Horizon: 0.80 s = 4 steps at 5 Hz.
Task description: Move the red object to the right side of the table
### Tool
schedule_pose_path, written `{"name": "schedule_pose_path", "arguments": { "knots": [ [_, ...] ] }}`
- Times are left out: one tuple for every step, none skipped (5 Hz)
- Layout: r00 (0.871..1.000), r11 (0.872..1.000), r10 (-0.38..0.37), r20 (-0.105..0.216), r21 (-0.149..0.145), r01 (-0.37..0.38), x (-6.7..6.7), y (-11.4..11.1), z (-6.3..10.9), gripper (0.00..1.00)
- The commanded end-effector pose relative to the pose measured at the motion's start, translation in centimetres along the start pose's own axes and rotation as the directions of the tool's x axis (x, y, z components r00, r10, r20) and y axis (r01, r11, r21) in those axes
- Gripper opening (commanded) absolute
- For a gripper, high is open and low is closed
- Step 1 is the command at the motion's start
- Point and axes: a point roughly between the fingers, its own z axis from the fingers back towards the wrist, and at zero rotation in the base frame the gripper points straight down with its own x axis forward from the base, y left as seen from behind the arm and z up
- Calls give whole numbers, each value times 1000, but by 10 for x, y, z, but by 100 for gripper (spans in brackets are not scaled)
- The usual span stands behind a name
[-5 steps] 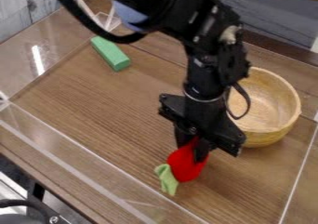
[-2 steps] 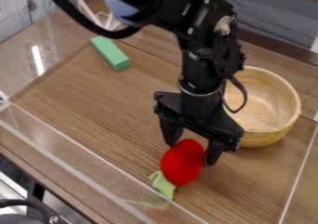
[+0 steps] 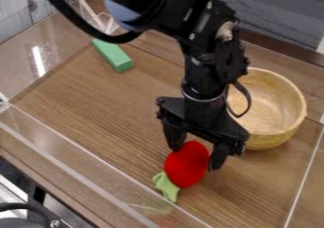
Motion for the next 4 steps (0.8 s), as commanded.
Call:
{"name": "schedule_pose_path", "arguments": {
  "knots": [
    [1000,1000,-8,12,-6,9,1,-2,-1,100],
    [1000,1000,11,7,-4,-11,2,6,1,100],
    [1000,1000,28,4,-4,-28,4,14,4,100],
    [1000,1000,-1,0,-7,1,12,17,6,100]
  ]
}}
